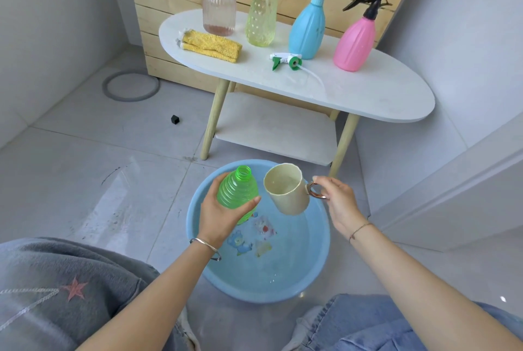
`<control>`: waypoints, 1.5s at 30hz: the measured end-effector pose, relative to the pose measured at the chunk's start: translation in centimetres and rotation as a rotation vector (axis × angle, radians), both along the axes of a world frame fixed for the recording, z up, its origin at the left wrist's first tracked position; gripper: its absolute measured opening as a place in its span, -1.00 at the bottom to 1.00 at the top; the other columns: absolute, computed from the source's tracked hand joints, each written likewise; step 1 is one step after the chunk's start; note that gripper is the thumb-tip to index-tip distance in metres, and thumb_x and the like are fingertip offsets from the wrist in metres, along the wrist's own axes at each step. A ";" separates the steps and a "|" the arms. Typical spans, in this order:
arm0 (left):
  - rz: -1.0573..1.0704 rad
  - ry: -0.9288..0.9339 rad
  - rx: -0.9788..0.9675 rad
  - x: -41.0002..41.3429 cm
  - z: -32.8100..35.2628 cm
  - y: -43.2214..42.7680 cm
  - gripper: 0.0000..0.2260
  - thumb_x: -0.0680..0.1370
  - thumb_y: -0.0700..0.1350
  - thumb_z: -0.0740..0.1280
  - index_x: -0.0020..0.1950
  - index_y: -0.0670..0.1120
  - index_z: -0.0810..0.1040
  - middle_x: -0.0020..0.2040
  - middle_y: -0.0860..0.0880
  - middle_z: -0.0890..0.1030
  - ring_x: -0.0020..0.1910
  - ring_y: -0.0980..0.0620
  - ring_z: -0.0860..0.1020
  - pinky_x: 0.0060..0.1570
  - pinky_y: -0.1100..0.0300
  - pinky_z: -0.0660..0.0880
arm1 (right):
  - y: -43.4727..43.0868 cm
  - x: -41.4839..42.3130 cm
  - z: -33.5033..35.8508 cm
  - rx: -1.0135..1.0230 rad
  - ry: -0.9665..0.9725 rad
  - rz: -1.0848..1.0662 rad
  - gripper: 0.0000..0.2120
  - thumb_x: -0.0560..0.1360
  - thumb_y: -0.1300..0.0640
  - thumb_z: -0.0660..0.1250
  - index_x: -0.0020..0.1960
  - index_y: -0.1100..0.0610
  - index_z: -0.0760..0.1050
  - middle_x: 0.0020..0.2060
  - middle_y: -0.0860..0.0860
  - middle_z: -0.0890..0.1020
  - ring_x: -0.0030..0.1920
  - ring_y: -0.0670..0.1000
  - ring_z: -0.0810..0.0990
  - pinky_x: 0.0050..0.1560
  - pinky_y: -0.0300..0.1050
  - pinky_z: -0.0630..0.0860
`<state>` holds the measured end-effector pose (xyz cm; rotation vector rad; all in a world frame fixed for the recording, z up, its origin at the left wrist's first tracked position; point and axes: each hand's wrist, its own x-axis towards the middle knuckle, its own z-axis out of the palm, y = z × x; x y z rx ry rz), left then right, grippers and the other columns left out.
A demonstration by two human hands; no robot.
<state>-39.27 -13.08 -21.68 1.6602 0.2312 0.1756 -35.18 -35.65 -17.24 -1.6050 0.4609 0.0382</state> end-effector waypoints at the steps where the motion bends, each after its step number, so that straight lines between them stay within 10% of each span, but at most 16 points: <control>1: -0.011 -0.006 0.003 0.0 0.1 -0.1 -0.43 0.28 -0.11 0.63 0.21 0.04 0.49 0.04 0.22 0.58 -0.03 0.45 0.51 -0.06 0.58 0.38 | -0.4 0.1 1.1 0.021 -0.031 -0.001 -0.78 0.33 0.09 0.47 -0.18 0.17 0.47 -0.49 -0.04 0.33 -0.36 -0.07 0.30 -0.14 -0.17 0.22; 18: -0.235 -0.020 0.115 -1.3 -0.4 -1.8 -0.34 0.14 0.24 0.57 0.18 0.17 0.49 0.06 0.30 0.59 0.13 0.27 0.53 0.14 0.37 0.42 | -0.7 -2.2 8.9 -0.121 -0.295 0.088 -0.60 0.37 0.23 0.49 -0.42 0.12 0.28 -0.48 0.03 0.44 -0.34 -0.03 0.49 -0.20 -0.25 0.40; 45: -0.237 0.022 0.182 -1.3 -1.3 -1.8 -0.34 0.15 0.23 0.60 0.19 0.22 0.47 0.07 0.27 0.59 0.13 0.24 0.53 0.17 0.22 0.47 | 1.3 -3.0 11.8 -0.548 -0.502 0.185 -0.57 0.35 0.23 0.50 -0.42 0.18 0.23 -0.50 -0.04 0.21 -0.43 -0.08 0.16 -0.44 -0.29 0.12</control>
